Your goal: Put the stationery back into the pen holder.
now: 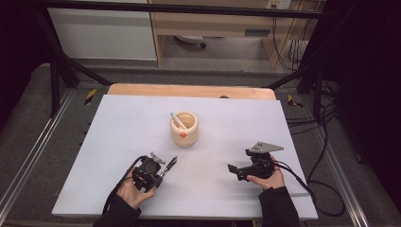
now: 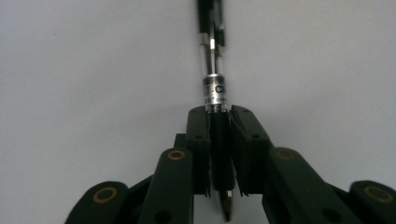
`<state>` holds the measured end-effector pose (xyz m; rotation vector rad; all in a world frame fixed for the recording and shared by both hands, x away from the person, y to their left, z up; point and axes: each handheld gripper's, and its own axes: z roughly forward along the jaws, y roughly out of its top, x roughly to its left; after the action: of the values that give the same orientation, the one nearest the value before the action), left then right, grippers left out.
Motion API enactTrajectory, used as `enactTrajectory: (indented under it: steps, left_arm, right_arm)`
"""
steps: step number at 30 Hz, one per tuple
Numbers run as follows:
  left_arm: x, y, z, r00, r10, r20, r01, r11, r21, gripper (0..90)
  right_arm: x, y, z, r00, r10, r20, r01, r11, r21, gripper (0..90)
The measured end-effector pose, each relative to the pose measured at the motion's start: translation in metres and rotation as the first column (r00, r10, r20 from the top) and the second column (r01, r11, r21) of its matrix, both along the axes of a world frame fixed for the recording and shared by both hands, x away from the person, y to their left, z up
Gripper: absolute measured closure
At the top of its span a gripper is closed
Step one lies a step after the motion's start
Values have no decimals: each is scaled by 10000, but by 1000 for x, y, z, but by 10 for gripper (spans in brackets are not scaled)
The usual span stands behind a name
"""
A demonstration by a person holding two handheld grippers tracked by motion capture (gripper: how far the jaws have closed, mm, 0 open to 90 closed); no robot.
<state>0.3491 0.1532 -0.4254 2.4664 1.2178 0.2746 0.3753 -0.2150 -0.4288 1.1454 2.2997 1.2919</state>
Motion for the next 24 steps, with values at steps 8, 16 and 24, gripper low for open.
enactTrajectory:
  steps: [8,16,24]
  left_arm:
    - [2,3,1,9998,-169,-96,168,9998,-123,794]
    - [1,9,9,9992,-348,220,358,9981,-492,797]
    - [1,13,19,9960,-826,328,858,9898,-1139,796]
  right_arm:
    - [0,0,0,10000,-12,1,12,10000,21,12]
    - [0,1,-1,10000,70,-2,-70,10000,-17,17]
    - [-1,2,-1,9995,242,205,-241,9997,-46,22]
